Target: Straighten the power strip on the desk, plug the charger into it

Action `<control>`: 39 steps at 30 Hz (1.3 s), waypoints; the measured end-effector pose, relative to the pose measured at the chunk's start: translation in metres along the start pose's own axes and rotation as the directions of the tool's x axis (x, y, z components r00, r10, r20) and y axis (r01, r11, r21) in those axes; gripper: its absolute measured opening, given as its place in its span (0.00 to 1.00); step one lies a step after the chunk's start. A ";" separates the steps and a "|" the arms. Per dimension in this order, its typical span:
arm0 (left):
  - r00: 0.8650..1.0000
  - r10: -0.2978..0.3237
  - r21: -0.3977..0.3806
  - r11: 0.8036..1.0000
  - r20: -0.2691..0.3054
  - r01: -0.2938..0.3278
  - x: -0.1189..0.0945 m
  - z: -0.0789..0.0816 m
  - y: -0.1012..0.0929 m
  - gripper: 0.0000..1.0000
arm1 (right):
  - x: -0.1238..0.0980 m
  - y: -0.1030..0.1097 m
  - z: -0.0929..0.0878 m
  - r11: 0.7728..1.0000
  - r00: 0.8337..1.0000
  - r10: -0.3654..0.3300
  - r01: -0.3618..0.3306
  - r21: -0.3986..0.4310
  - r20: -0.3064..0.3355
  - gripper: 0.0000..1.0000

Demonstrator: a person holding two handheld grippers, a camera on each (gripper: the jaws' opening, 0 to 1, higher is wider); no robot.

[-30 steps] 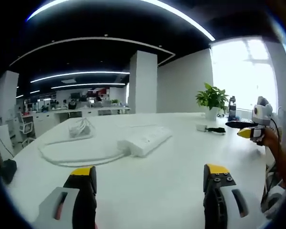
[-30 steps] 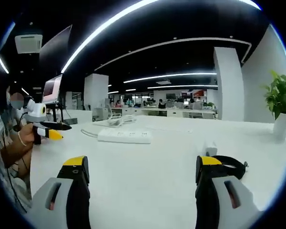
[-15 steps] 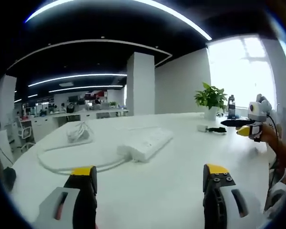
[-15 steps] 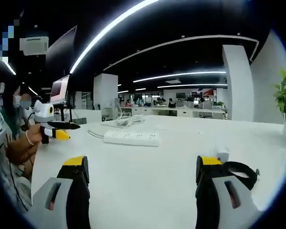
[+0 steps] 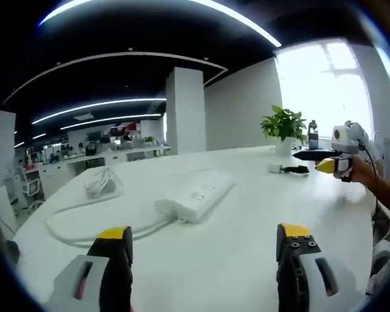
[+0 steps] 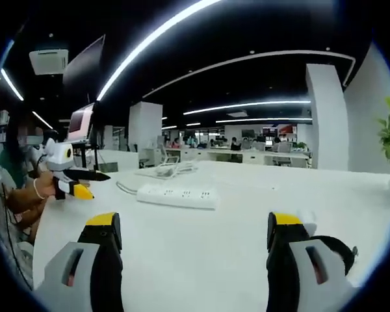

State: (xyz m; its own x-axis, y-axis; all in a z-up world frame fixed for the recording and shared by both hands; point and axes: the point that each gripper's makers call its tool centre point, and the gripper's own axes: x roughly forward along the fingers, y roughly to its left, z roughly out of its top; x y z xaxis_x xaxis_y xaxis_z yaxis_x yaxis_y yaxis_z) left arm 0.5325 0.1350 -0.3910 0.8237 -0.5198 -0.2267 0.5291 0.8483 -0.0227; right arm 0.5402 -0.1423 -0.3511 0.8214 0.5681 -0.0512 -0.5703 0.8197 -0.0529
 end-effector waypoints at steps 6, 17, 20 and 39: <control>1.000 -0.002 -0.009 1.000 0.011 0.002 0.007 0.003 -0.003 0.93 | 0.016 0.002 -0.001 1.000 1.000 0.024 -0.024 0.010 0.001 0.92; 0.999 0.005 -0.032 0.999 0.039 -0.003 0.016 0.013 0.004 0.93 | 0.036 0.001 0.000 0.999 1.000 0.014 -0.013 0.031 -0.003 0.93; 0.999 0.008 -0.029 1.000 0.045 -0.007 0.021 0.017 0.006 0.93 | 0.043 0.000 -0.002 1.000 1.000 0.013 -0.013 0.023 -0.009 0.93; 0.999 0.047 -0.038 0.998 0.009 -0.047 0.039 0.013 0.022 0.93 | 0.072 -0.028 -0.018 0.999 0.999 -0.007 0.004 -0.048 -0.050 0.92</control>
State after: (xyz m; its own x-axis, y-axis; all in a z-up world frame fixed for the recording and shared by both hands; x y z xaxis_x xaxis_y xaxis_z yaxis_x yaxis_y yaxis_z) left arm 0.5789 0.1319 -0.3882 0.8496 -0.4802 -0.2183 0.4820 0.8748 -0.0486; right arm 0.6154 -0.1254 -0.3715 0.8236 0.5581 -0.1008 -0.5666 0.8179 -0.1007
